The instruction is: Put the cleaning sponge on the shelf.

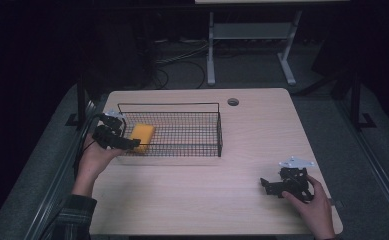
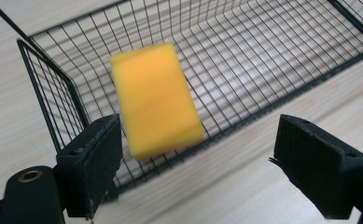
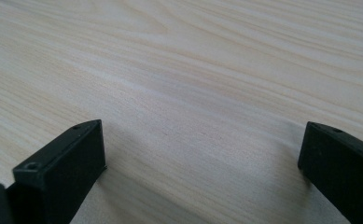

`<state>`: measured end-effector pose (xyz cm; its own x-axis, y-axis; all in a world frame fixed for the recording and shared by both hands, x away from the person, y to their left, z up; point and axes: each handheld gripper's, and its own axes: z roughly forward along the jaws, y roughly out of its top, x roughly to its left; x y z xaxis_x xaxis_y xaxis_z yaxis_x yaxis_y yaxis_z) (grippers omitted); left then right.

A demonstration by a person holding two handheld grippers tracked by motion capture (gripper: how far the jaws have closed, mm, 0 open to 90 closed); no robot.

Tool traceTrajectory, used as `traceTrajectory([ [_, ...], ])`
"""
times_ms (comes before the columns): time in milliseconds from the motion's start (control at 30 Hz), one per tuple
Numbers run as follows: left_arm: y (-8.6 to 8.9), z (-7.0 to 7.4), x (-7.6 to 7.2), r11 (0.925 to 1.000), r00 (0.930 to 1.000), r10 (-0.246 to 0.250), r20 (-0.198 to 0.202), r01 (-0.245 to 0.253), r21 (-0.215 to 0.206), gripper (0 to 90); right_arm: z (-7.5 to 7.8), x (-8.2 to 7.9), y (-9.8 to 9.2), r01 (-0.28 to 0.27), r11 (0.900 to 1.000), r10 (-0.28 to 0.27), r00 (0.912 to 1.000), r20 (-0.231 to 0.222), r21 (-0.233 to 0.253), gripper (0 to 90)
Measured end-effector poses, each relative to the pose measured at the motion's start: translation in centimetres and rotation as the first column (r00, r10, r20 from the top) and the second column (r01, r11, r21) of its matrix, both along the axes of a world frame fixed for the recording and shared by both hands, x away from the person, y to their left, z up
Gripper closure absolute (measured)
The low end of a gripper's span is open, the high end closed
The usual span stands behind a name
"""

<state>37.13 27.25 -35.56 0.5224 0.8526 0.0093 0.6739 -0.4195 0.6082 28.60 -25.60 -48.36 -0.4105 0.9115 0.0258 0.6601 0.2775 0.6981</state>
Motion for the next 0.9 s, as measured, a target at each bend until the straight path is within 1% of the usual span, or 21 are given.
traceTrajectory([
  [33,0.0,0.0,0.0,1.0,1.0,0.0,0.0,0.0,0.0,14.8,0.0,0.0,0.0,0.0,1.0,0.0,1.0,0.0,0.0,0.0],
  [167,0.0,-0.5,-1.4,1.0,0.9999,-0.009,0.006,0.009,-0.002,14.8,0.0,0.0,0.0,-0.001,1.0,0.001,1.0,0.0,0.0,0.0],
  [267,-0.1,-1.3,-2.6,0.9998,0.9998,-0.019,0.007,0.019,-0.003,14.8,0.0,0.0,0.0,0.0,1.0,0.0,1.0,0.0,0.0,0.0],
  [333,-0.2,-1.8,-3.2,0.9998,0.9996,-0.022,0.016,0.022,-0.004,14.8,0.0,0.0,0.0,0.0,1.0,0.0,1.0,0.0,0.0,0.0],
  [400,-0.2,-2.4,-3.8,0.9996,0.9994,-0.028,0.018,0.028,-0.005,14.9,0.0,0.0,0.0,0.0,1.0,0.0,1.0,0.001,0.0,0.0],
  [433,-0.2,-3.1,-4.4,0.9995,0.9994,-0.031,0.018,0.031,0.005,14.8,0.0,0.0,0.0,0.0,1.0,0.0,1.0,0.0,0.0,0.0],
  [467,-0.2,-3.1,-4.4,0.9995,0.9994,-0.031,0.018,0.031,0.005,14.8,0.0,0.0,0.0,0.0,1.0,0.0,1.0,0.0,0.0,0.0],
  [533,-0.2,-3.7,-4.9,0.9996,0.9994,-0.028,0.021,0.028,0.003,14.9,0.0,0.0,0.0,0.0,1.0,0.0,1.0,0.001,0.0,0.0],
  [700,-0.3,-5.1,-5.9,0.9992,0.9988,-0.04,0.03,0.04,0.011,14.9,0.0,0.0,0.0,0.0,1.0,0.0,1.0,0.001,0.0,0.0],
  [733,-0.4,-5.7,-6.3,0.9983,0.9987,-0.045,0.023,0.044,0.038,14.9,0.0,0.0,0.0,0.0,1.0,0.0,1.0,0.001,0.0,0.0],
  [900,-0.5,-6.9,-7.0,0.9983,0.9986,-0.048,0.02,0.047,0.035,14.9,0.0,0.0,0.0,0.0,1.0,0.0,1.0,0.0,0.0,0.0],
])
